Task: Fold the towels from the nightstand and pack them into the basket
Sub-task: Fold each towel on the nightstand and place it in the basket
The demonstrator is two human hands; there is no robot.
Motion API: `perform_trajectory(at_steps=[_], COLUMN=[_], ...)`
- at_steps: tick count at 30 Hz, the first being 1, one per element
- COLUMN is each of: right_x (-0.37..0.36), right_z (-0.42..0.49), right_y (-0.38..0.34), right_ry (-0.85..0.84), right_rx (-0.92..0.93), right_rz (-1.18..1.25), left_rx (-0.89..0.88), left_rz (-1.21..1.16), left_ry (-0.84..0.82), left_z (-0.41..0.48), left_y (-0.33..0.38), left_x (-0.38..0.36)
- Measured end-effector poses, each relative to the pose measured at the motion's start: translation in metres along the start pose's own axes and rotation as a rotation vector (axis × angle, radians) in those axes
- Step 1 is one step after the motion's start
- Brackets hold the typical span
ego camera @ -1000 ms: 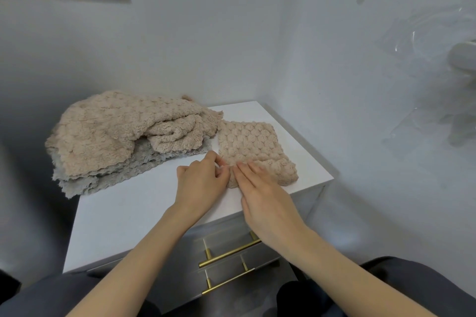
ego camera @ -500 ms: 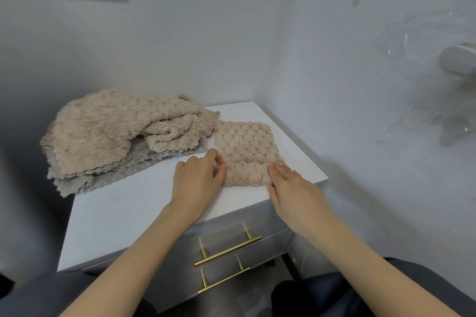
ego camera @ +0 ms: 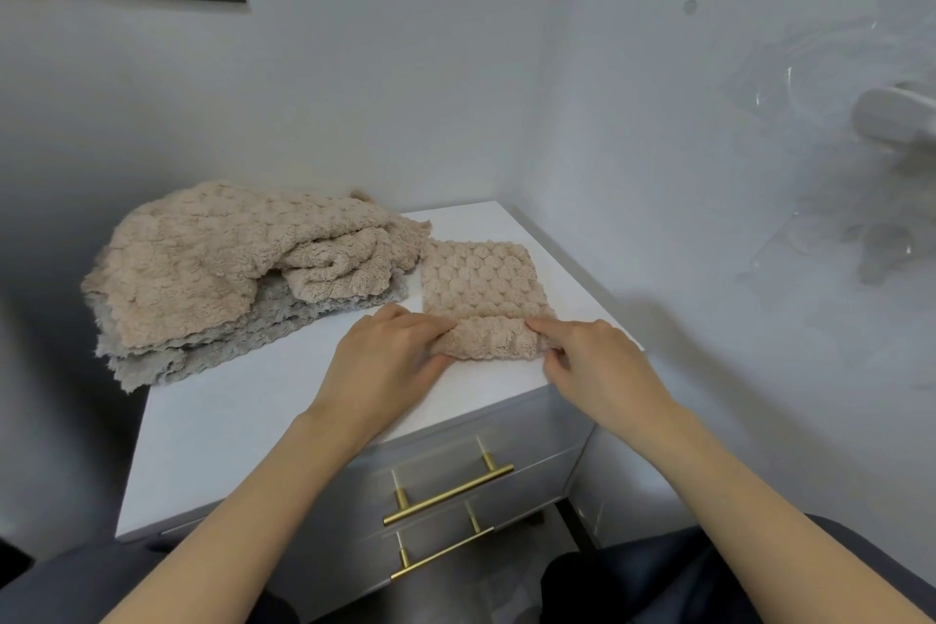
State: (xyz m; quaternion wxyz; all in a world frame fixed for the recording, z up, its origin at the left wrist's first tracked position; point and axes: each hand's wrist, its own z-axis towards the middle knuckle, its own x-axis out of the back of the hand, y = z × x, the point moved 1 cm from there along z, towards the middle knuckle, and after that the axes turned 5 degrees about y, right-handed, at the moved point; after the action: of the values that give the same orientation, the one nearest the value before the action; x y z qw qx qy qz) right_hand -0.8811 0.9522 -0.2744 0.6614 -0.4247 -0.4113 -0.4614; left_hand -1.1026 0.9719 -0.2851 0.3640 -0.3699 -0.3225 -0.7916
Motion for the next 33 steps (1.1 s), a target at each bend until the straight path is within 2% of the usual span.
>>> perform_trajectory(at_steps=[4,9,14,20,26,30,33], right_x=[0.006,0.011,0.012,0.000,-0.009,-0.003,-0.002], right_z=[0.004,0.013,0.015,0.019,0.019,0.017,0.014], right_y=[0.008,0.014,0.015,0.014,0.006,-0.008,-0.028], right_ry=[-0.023,-0.032,-0.026,0.040,0.190,0.340,0.283], right_rx=[-0.051,-0.248,-0.414,-0.469,-0.376,-0.142,0.036], right_rz=[0.191,0.453,0.639,0.544,0.338,0.147,0.192], left_rx=[0.171,0.377,0.454,0.533,0.571,0.560,0.551], left_rz=[-0.223,-0.432,-0.434,-0.339,-0.190,-0.151,-0.147], left_ry=[-0.003,-0.041,-0.012,0.014,0.056,0.049,0.042], left_z=[0.003,0.010,0.012,0.013,0.015,0.014,0.014], left_y=[-0.004,-0.012,-0.011,-0.009,-0.007,-0.006,-0.007], left_x=[-0.005,-0.008,-0.009,-0.014,-0.017,-0.018,-0.019])
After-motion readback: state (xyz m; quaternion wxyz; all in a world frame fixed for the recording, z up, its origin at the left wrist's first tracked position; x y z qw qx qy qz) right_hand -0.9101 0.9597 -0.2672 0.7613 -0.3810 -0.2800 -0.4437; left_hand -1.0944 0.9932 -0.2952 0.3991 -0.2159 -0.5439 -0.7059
